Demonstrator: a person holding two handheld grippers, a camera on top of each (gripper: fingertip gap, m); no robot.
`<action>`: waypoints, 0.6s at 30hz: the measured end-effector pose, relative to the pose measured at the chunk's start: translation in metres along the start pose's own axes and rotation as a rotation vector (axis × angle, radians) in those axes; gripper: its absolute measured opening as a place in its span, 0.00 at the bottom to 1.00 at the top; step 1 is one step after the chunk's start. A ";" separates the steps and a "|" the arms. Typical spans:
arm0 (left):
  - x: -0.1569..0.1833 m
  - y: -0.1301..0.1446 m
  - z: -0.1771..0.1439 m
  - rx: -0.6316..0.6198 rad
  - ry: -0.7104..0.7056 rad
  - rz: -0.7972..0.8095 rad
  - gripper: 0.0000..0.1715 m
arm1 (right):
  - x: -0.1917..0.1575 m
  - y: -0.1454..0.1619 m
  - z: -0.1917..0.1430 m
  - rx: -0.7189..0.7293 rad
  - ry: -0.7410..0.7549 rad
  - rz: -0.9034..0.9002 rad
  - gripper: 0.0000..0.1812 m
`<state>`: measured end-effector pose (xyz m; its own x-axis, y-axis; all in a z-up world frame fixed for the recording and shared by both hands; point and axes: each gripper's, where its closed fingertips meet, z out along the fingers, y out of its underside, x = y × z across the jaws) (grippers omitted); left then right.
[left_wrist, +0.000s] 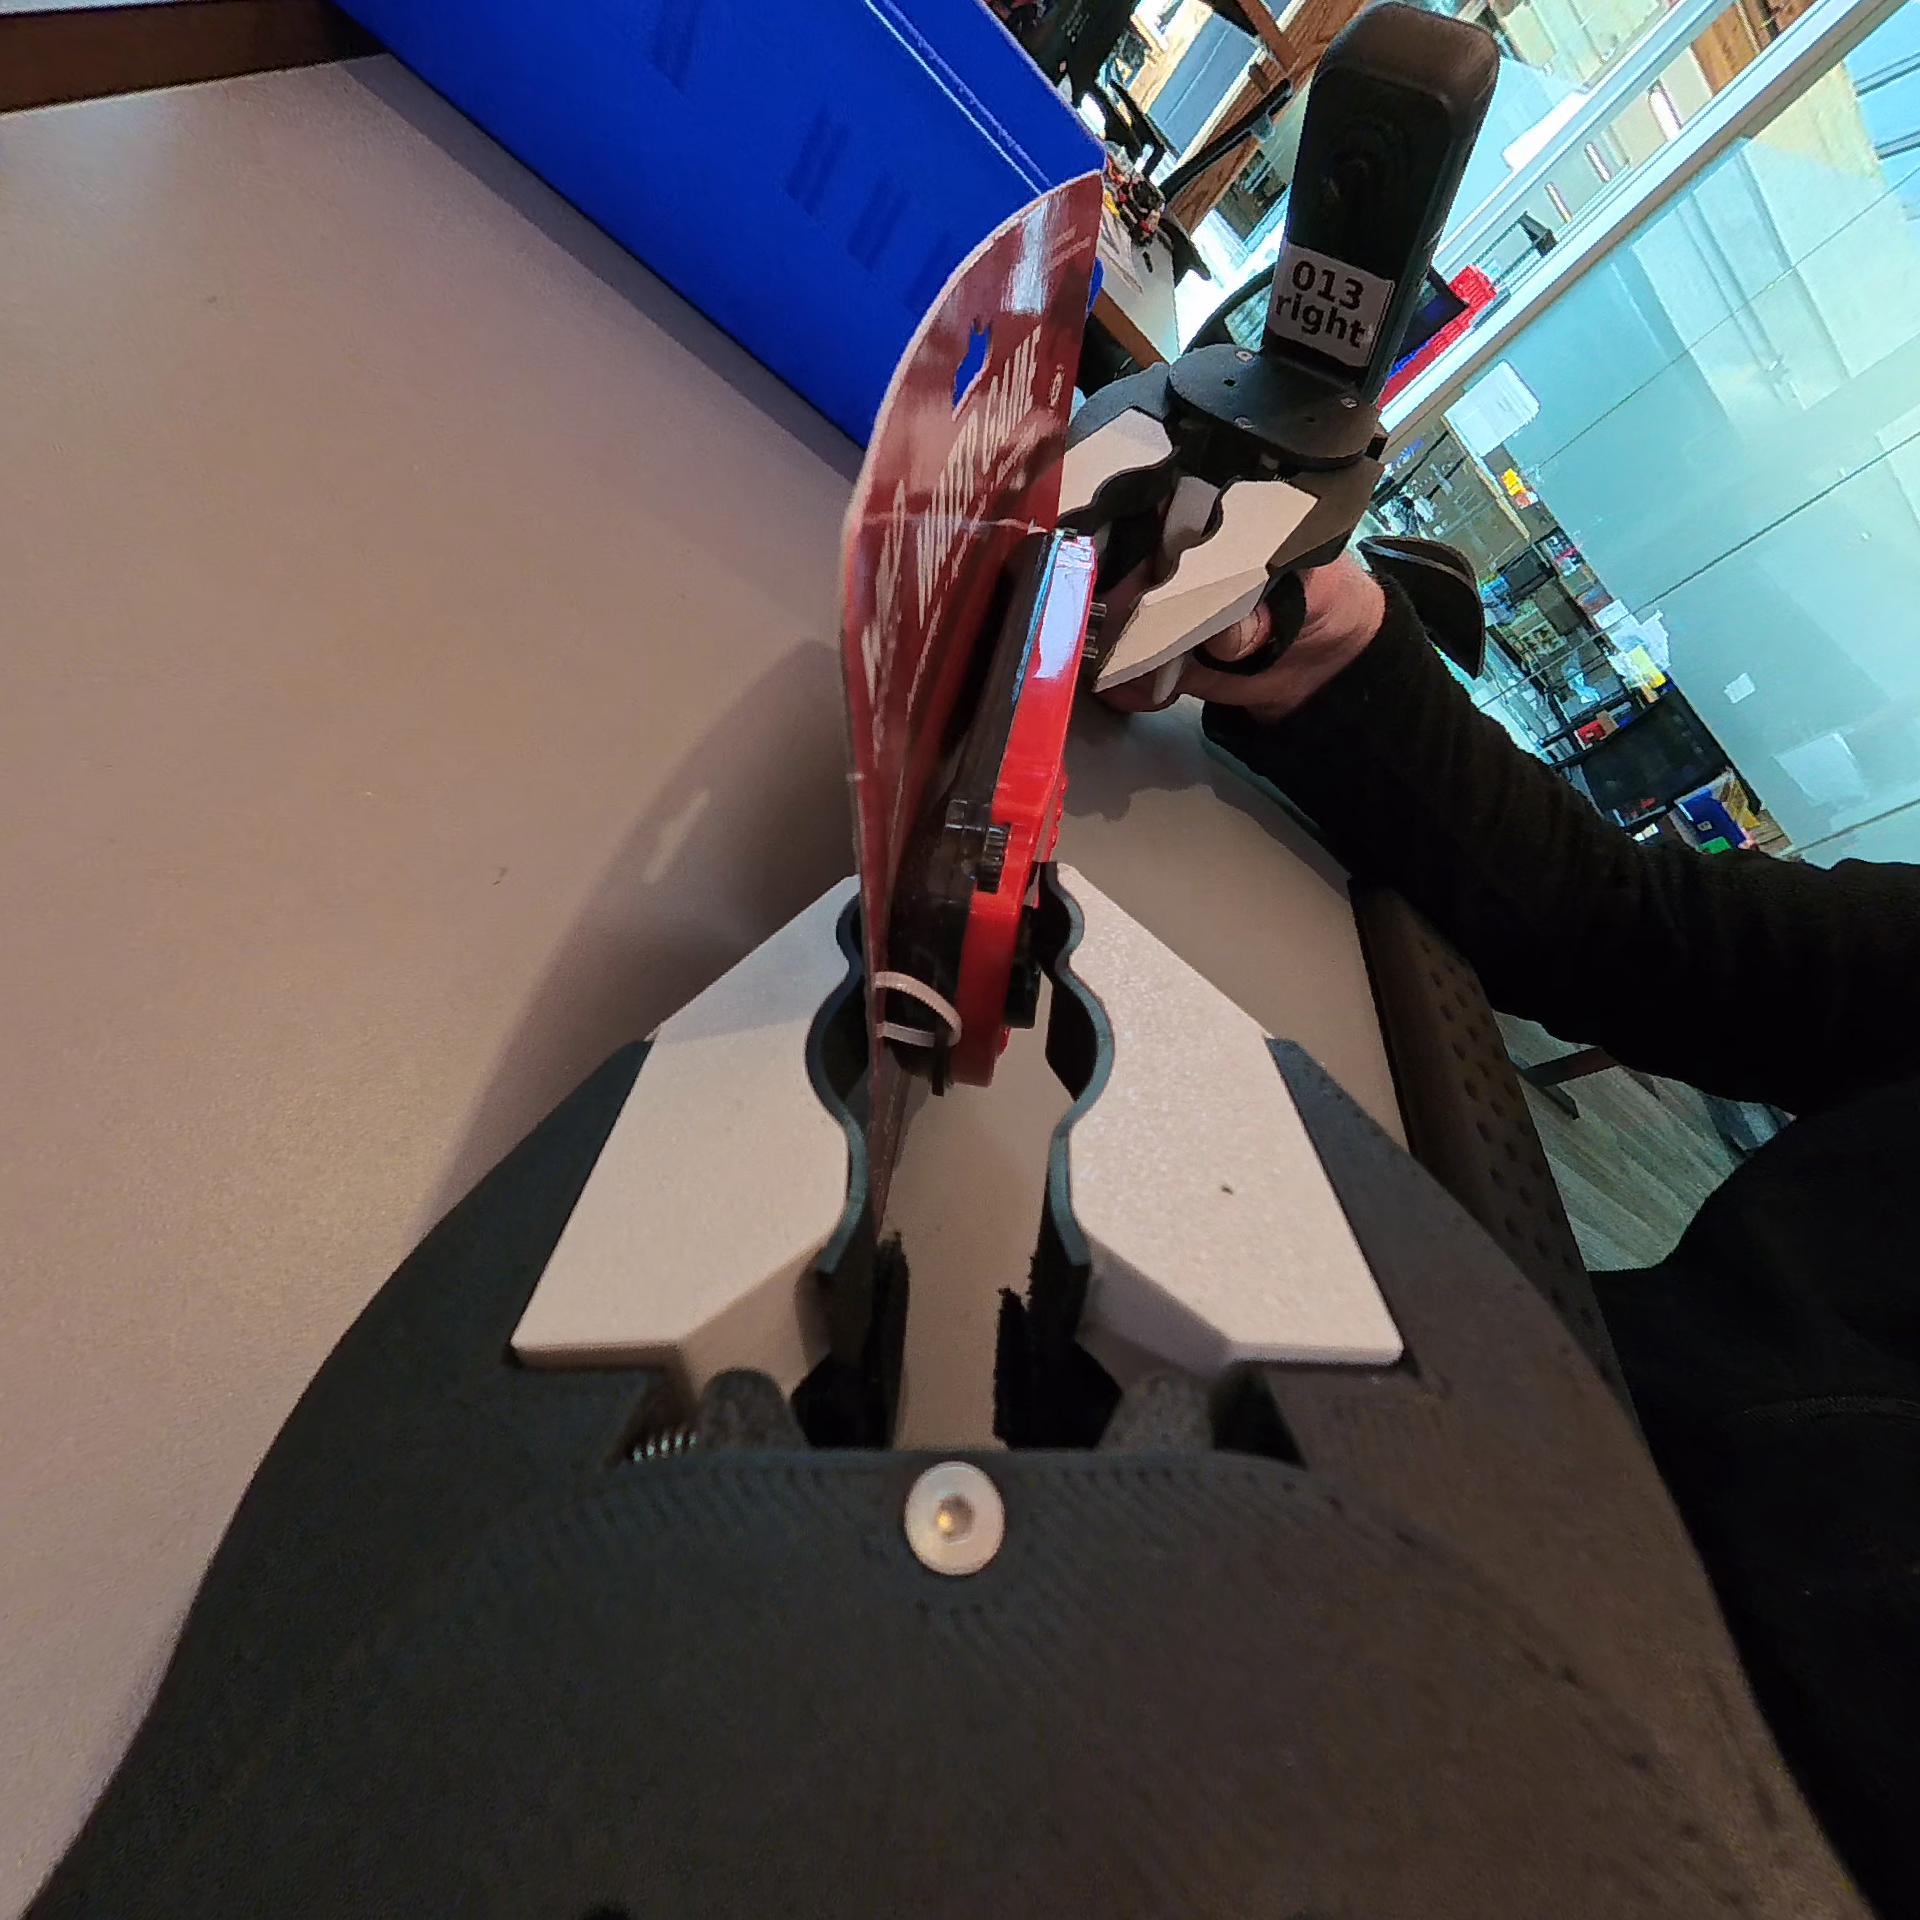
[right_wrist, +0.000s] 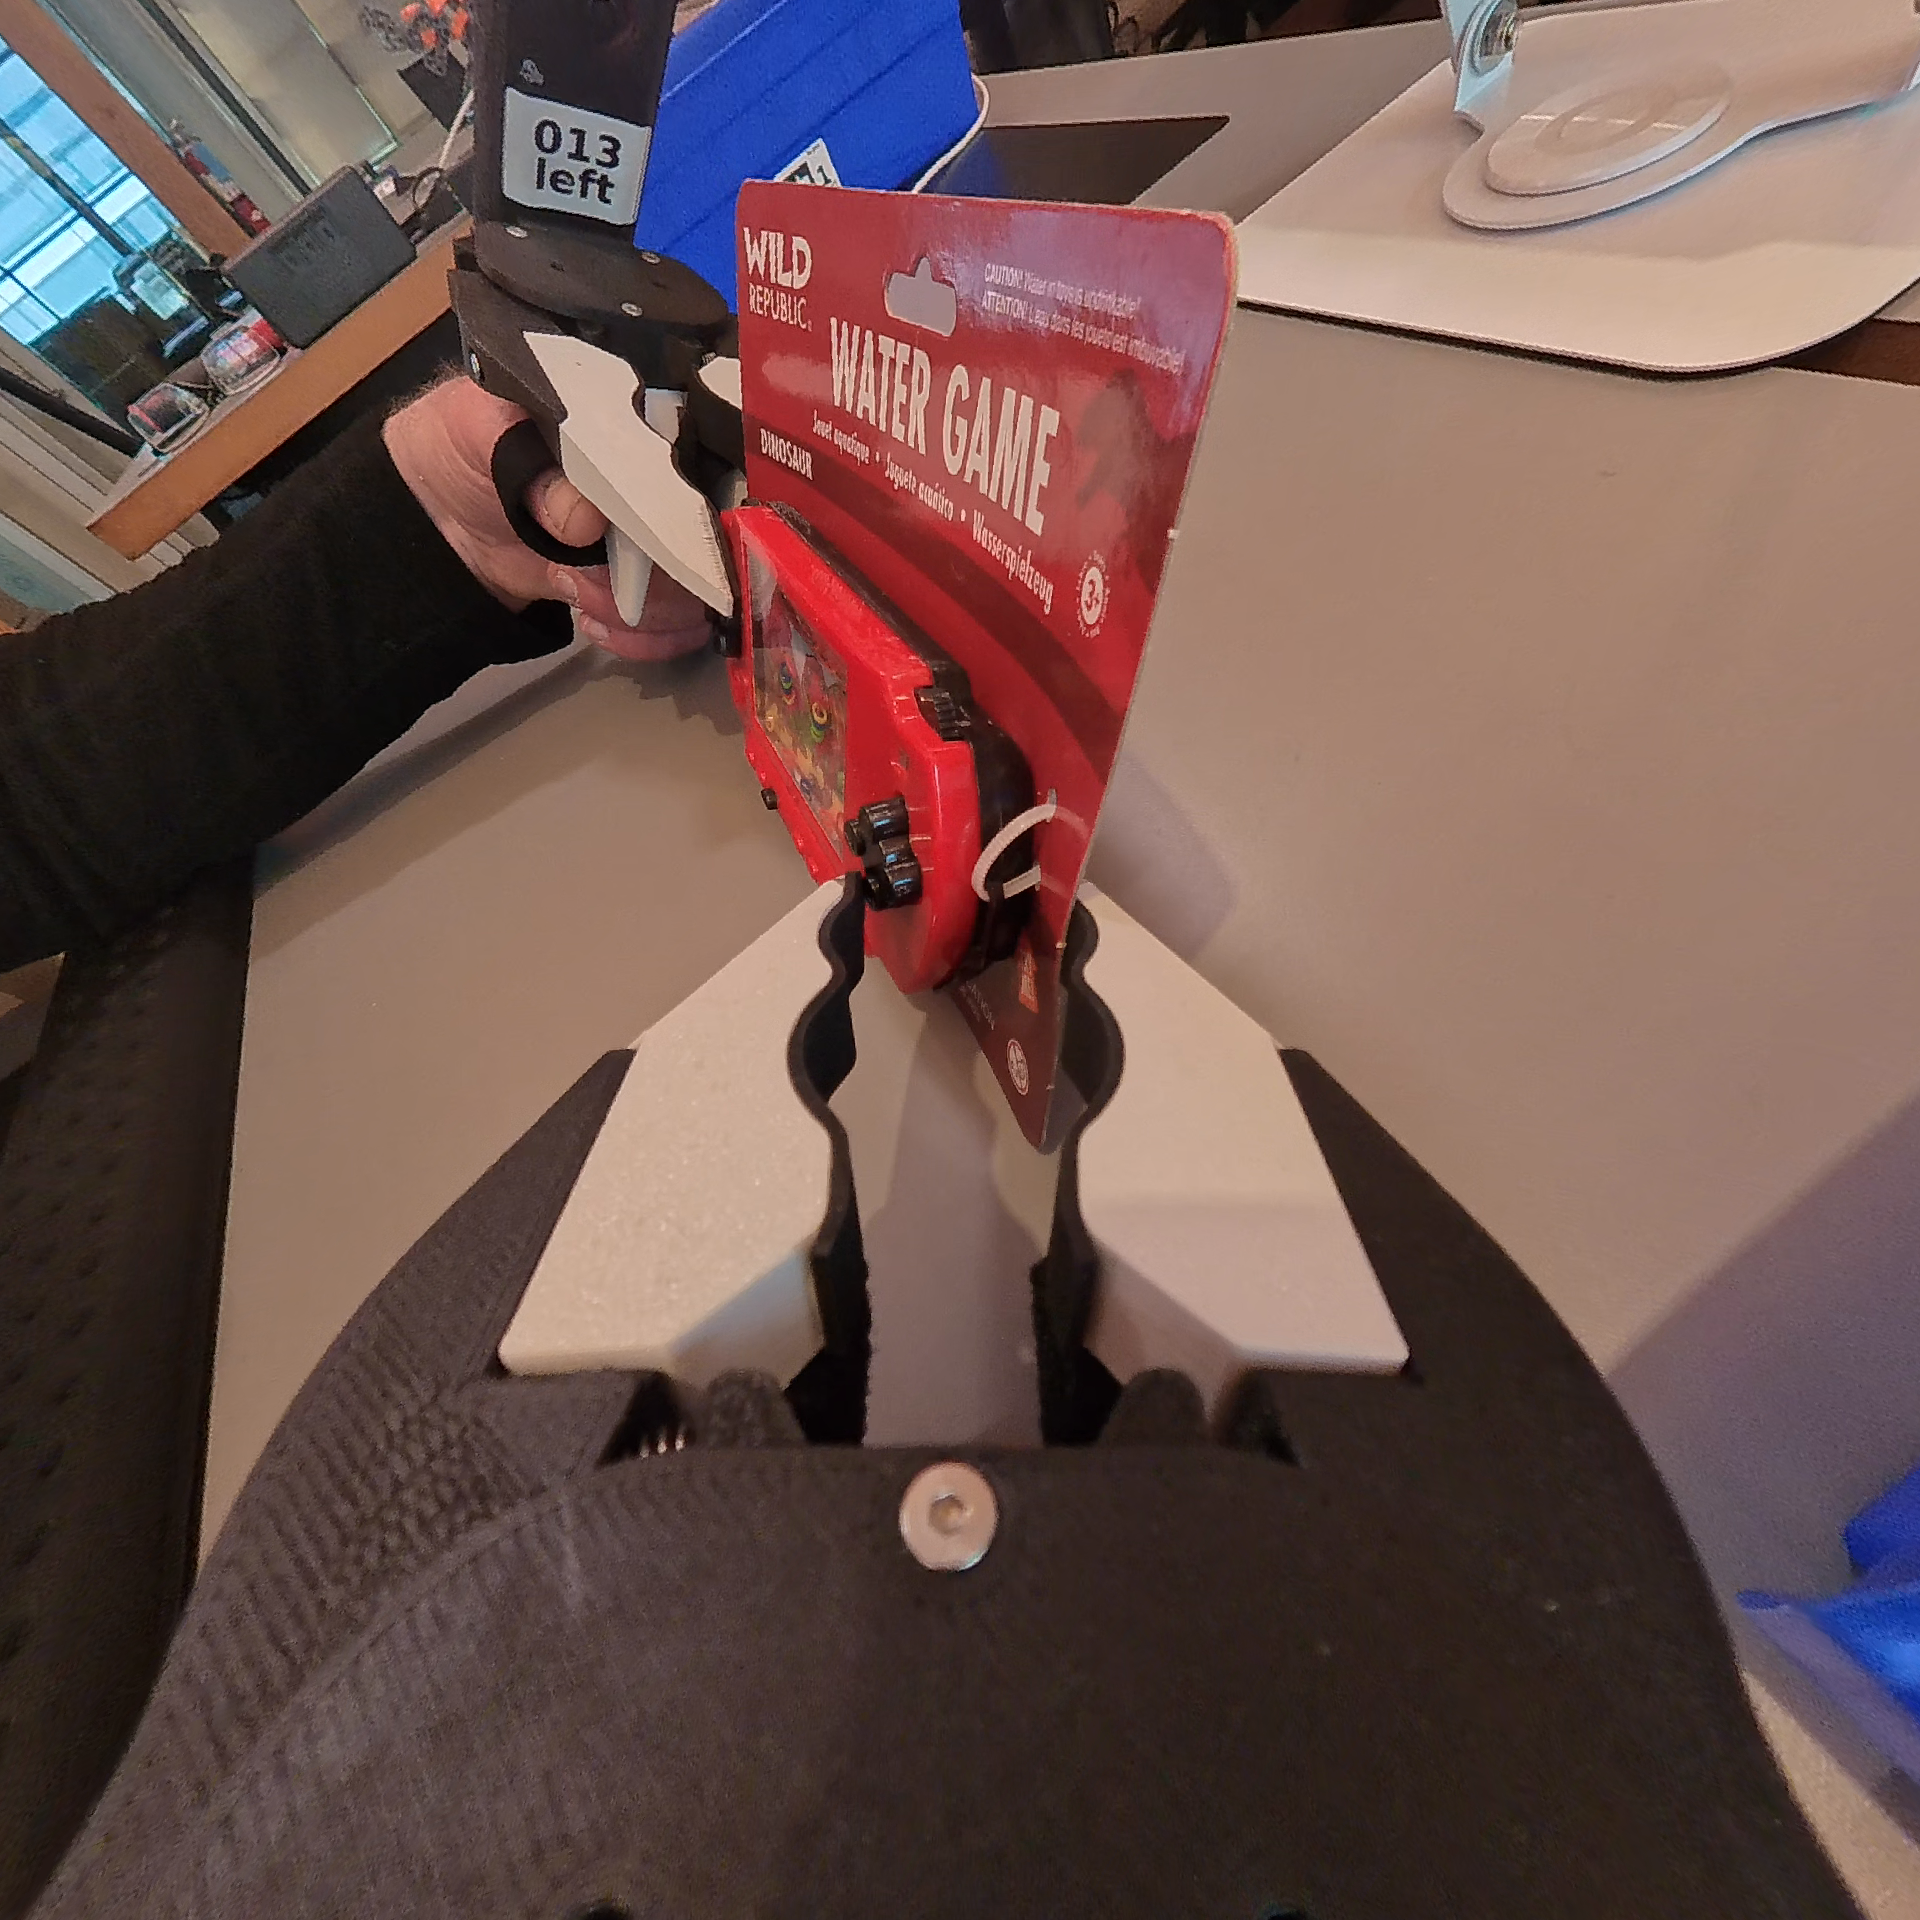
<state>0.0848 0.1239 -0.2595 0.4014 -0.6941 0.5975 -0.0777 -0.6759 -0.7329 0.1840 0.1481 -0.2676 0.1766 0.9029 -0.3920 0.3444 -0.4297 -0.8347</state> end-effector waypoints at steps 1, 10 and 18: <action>0.000 0.000 0.000 0.000 0.000 0.000 0.16 | 0.000 0.000 0.000 0.000 0.000 0.000 0.19; 0.001 0.000 0.000 -0.005 -0.014 0.020 0.17 | 0.000 0.000 0.000 0.001 0.001 -0.003 0.19; 0.004 0.005 -0.001 -0.024 -0.042 0.108 0.19 | -0.002 0.001 0.000 -0.002 -0.003 -0.012 0.18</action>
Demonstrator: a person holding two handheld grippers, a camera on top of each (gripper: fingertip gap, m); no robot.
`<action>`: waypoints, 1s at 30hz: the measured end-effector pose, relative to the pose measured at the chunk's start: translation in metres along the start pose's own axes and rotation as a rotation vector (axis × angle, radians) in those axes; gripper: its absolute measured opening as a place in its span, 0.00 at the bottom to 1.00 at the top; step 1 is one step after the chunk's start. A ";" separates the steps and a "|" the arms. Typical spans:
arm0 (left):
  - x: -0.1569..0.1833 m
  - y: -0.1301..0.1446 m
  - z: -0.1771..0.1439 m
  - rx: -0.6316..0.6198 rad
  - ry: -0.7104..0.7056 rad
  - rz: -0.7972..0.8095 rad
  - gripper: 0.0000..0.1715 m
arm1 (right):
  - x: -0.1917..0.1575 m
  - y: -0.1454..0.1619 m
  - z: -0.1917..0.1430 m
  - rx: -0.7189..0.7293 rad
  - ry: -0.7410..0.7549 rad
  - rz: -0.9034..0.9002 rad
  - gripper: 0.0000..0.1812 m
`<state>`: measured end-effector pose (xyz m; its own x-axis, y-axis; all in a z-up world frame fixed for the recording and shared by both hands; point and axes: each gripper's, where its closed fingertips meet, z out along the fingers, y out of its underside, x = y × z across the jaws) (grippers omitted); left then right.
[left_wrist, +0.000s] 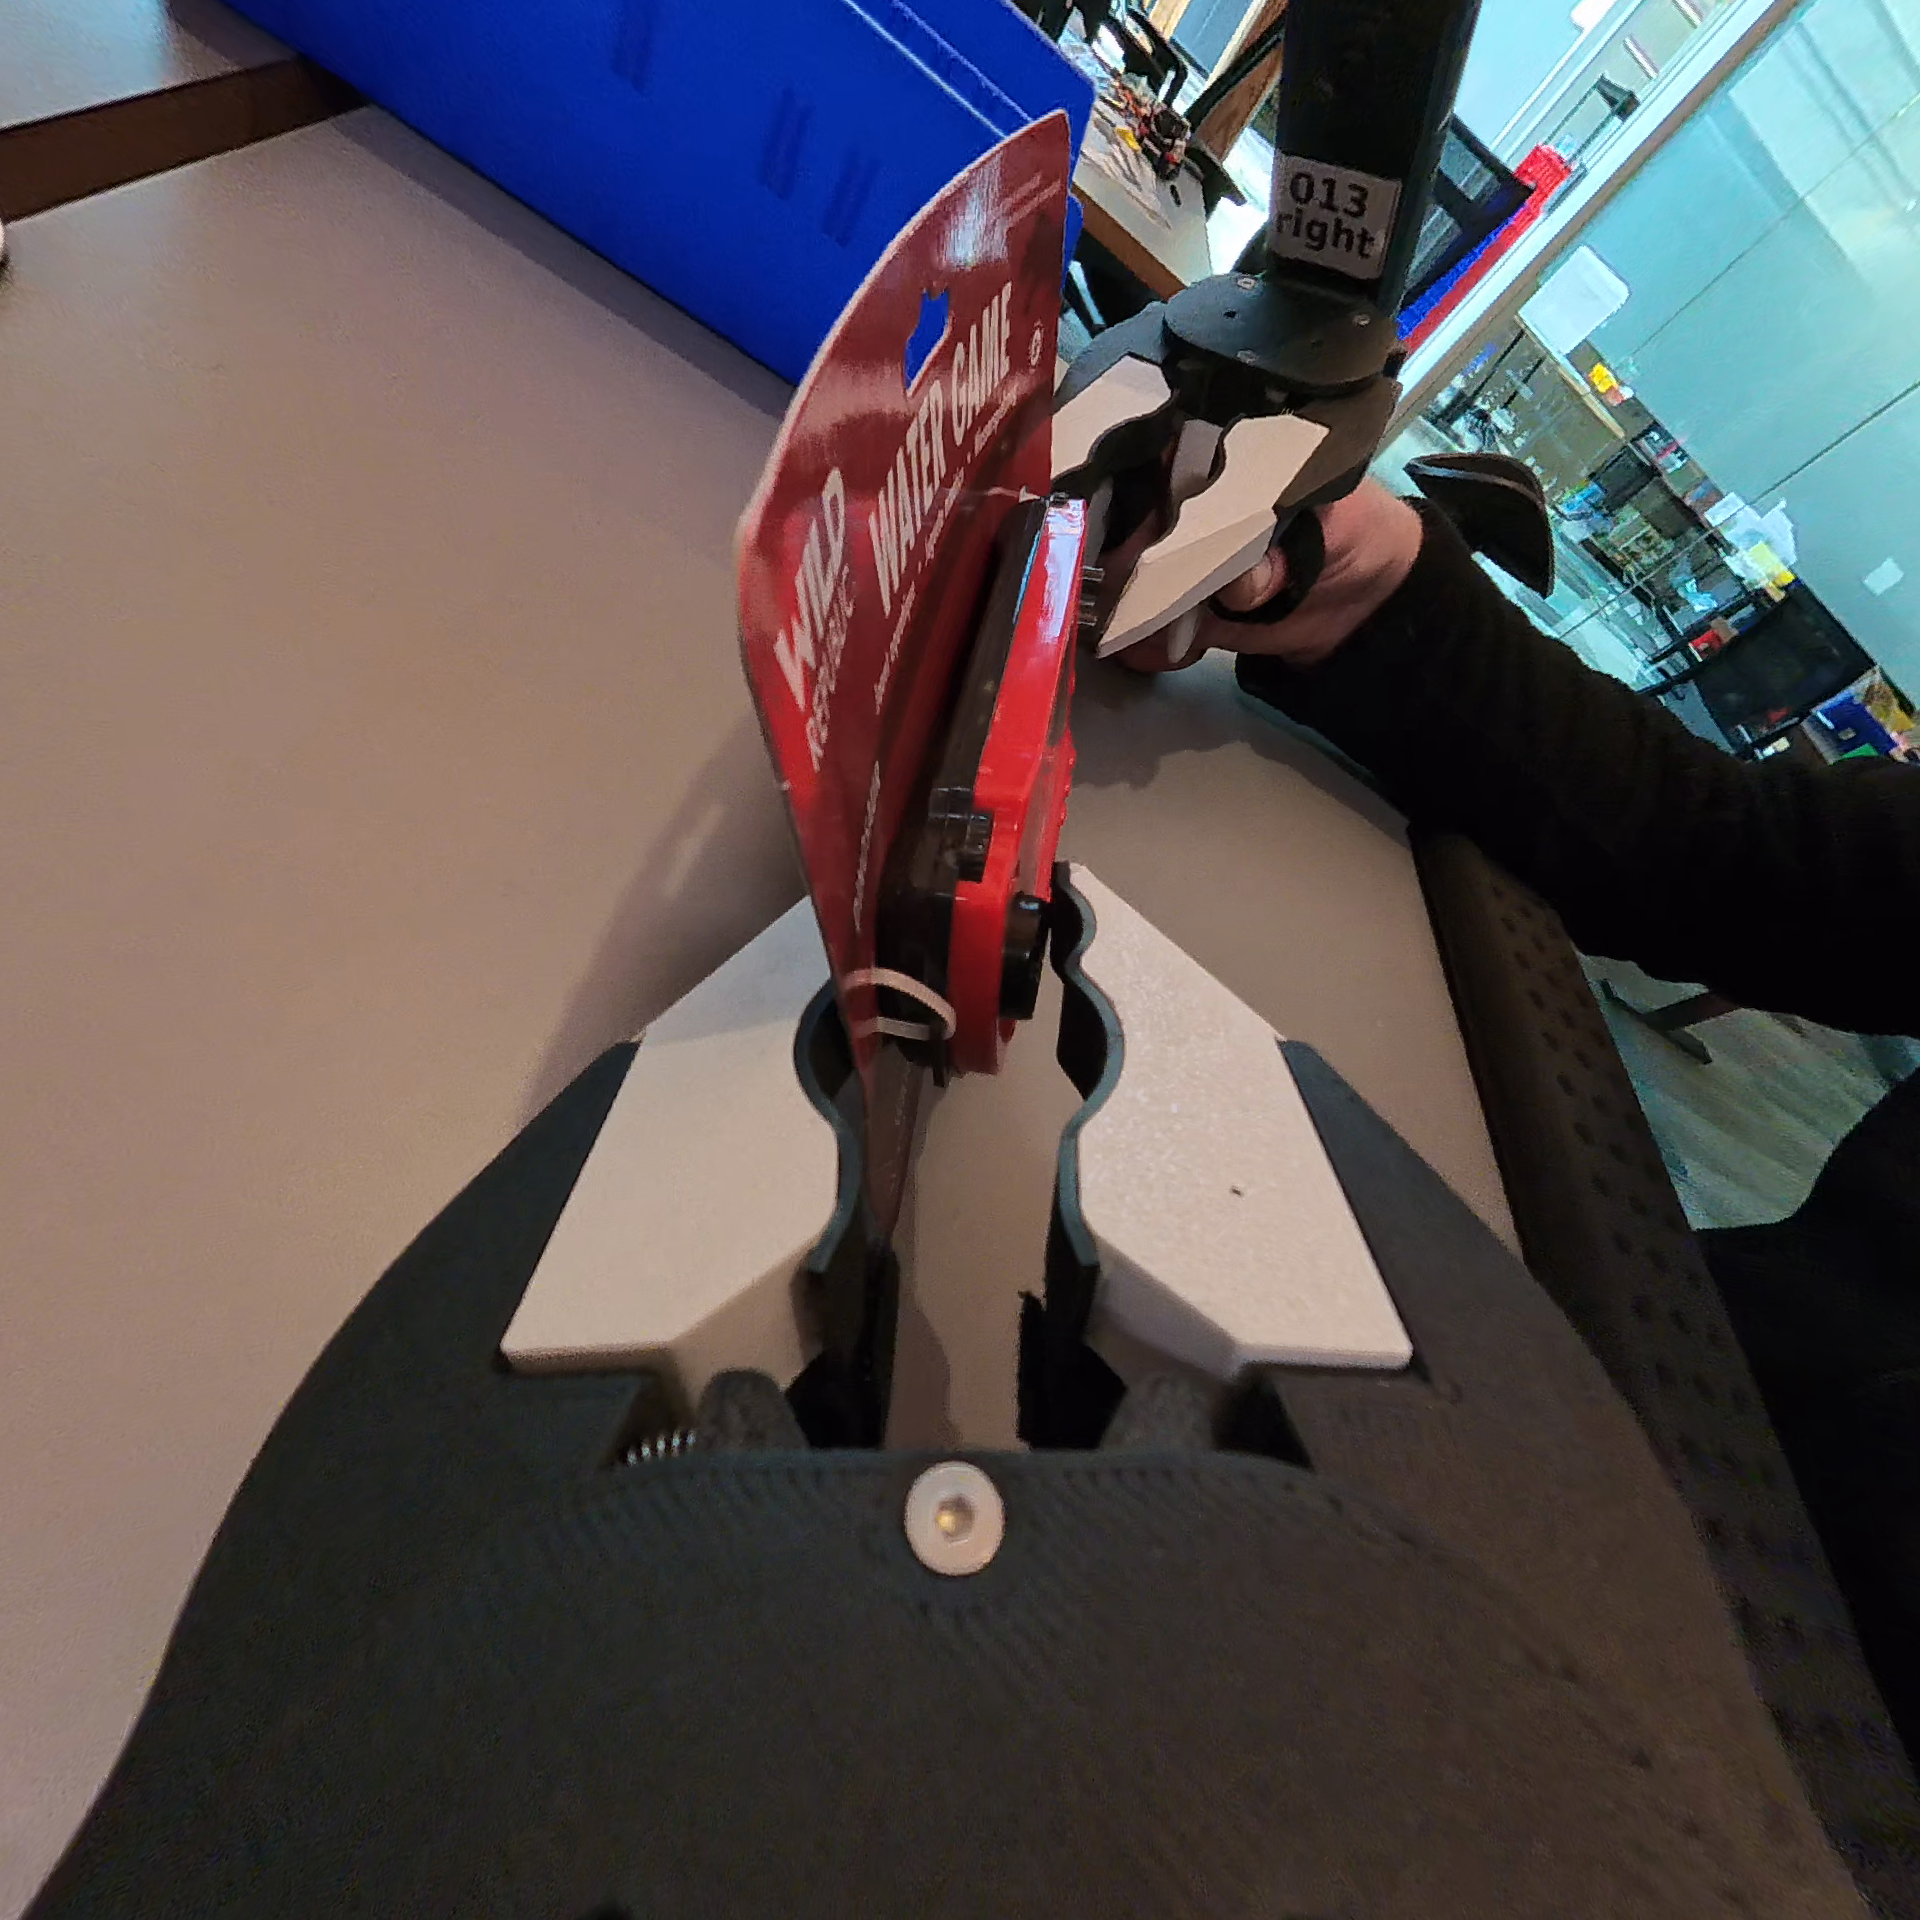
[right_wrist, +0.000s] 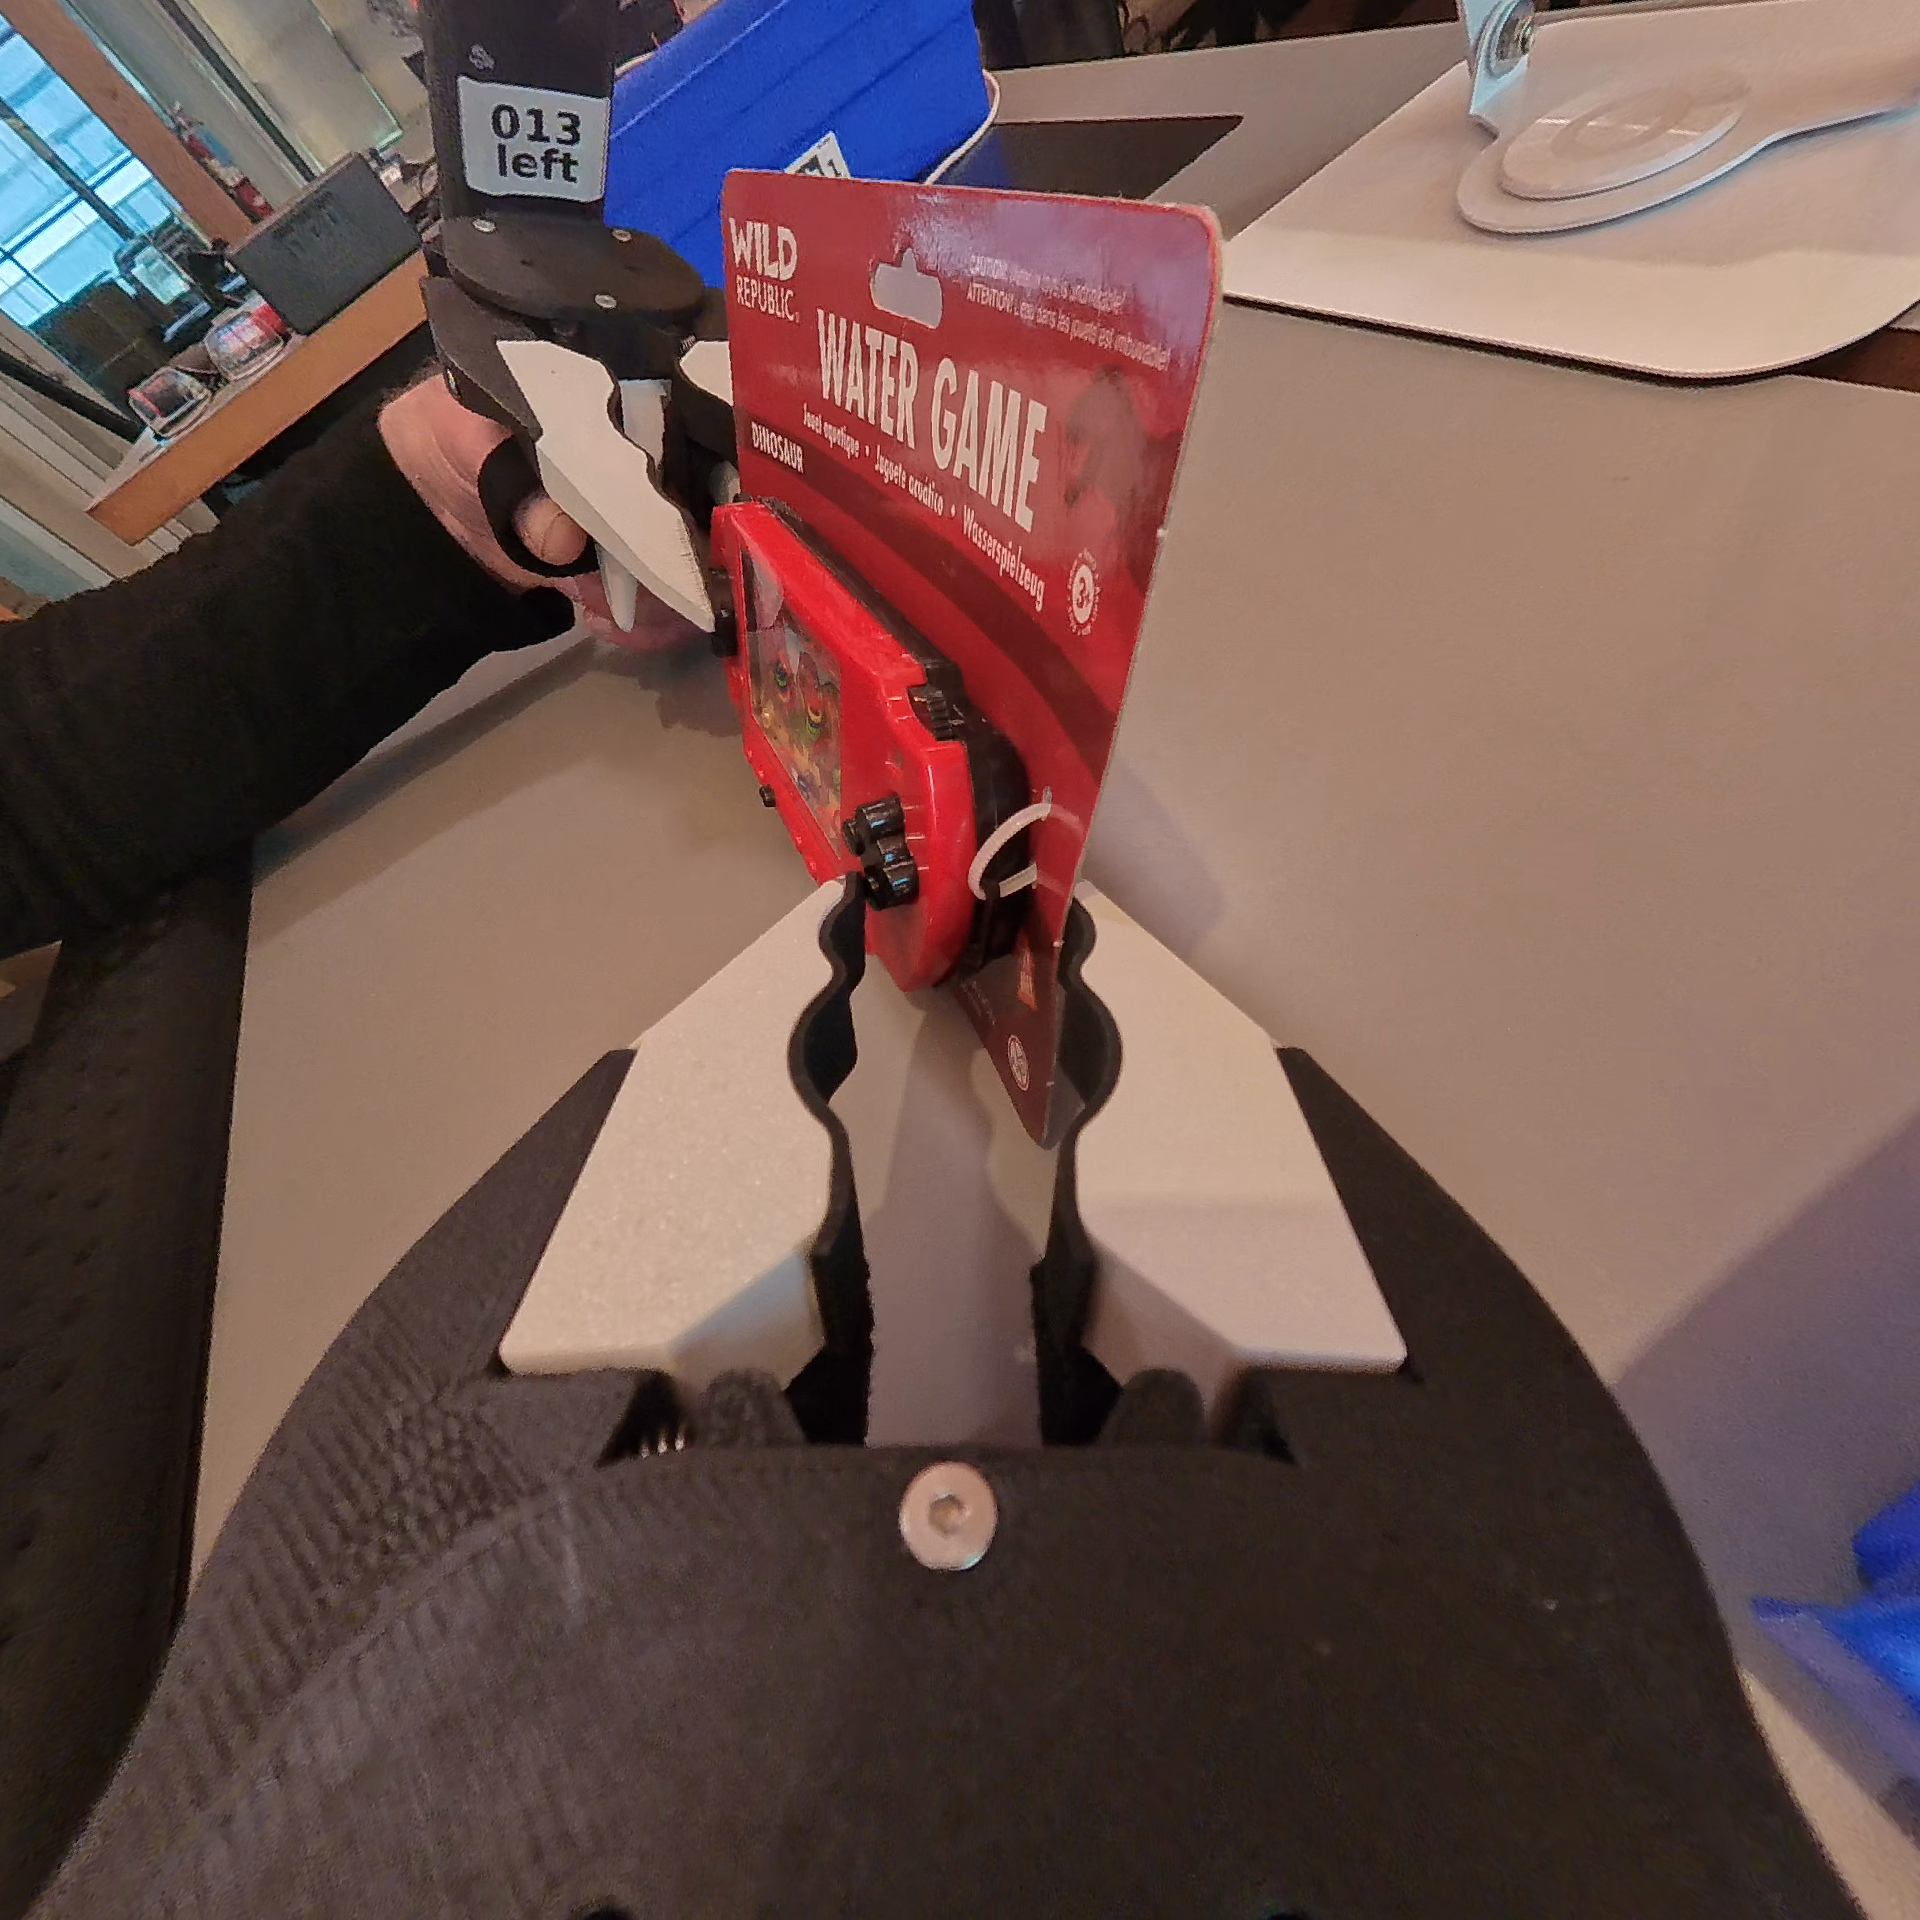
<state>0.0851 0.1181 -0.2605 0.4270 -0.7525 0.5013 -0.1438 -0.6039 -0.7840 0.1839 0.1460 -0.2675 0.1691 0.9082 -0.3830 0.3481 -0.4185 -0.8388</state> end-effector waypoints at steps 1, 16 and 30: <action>0.001 0.001 0.000 -0.002 0.005 0.003 0.20 | 0.000 0.000 0.000 -0.001 -0.001 -0.002 0.18; 0.006 0.013 -0.011 -0.047 -0.023 0.124 0.20 | -0.008 0.002 0.001 -0.010 -0.013 -0.070 0.18; 0.007 0.013 -0.020 -0.026 -0.047 0.187 0.19 | -0.010 0.002 0.000 -0.005 0.002 -0.114 0.17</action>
<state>0.0689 0.1002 -0.2597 0.4314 -0.8397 0.3299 -0.2471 -0.4617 -0.8519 0.1828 0.1359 -0.2657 0.1294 0.9499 -0.2844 0.3700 -0.3123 -0.8749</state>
